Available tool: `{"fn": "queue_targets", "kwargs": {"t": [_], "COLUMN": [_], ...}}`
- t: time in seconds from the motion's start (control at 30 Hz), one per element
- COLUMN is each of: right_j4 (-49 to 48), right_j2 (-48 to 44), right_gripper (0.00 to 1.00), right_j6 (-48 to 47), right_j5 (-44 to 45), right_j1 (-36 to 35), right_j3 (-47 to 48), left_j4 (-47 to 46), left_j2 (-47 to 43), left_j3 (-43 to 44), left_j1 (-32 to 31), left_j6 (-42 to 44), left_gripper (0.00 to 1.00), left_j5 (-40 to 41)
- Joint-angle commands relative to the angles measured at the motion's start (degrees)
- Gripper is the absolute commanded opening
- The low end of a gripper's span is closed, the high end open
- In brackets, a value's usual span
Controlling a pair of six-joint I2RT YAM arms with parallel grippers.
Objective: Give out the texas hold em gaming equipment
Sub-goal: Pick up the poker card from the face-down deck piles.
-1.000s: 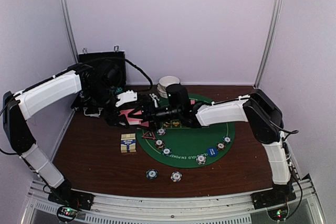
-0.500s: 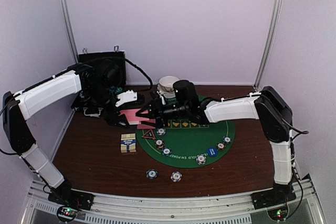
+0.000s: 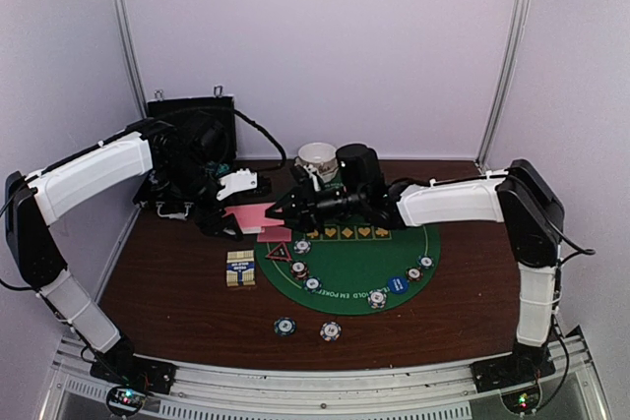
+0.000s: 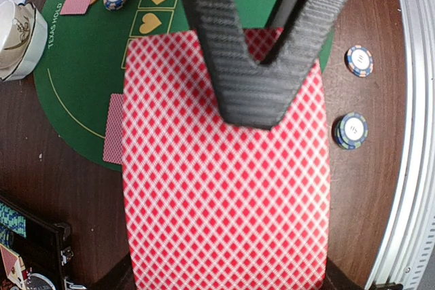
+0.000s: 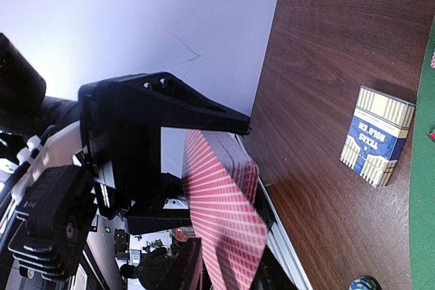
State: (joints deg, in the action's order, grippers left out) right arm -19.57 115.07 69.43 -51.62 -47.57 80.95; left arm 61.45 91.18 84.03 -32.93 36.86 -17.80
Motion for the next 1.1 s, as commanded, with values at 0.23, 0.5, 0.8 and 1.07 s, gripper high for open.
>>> {"fn": "queue_targets", "kwargs": {"t": [0.23, 0.5, 0.8, 1.07], "right_j4": [-0.79, -3.64, 4.94, 29.95], "right_j2": [-6.15, -8.02, -14.42, -18.08], "right_gripper": [0.04, 0.0, 0.0, 0.0], "right_j6": [0.51, 3.33, -3.04, -20.41], "right_j5": [0.61, 0.12, -0.74, 0.1], "right_j1": [1.3, 3.79, 9.4, 16.95], "right_j3": [-3.91, -8.16, -14.85, -18.35], "left_j4": [-1.14, -1.15, -0.76, -0.36], "left_j2": [0.02, -0.03, -0.34, -0.65], "left_j3": [1.29, 1.31, 0.88, 0.94], "left_j1": [0.41, 0.41, 0.45, 0.41], "left_j6": [-0.21, -0.17, 0.14, 0.23], "left_gripper": [0.05, 0.05, 0.05, 0.05], "left_j5": [-0.68, -0.35, 0.05, 0.25]}}
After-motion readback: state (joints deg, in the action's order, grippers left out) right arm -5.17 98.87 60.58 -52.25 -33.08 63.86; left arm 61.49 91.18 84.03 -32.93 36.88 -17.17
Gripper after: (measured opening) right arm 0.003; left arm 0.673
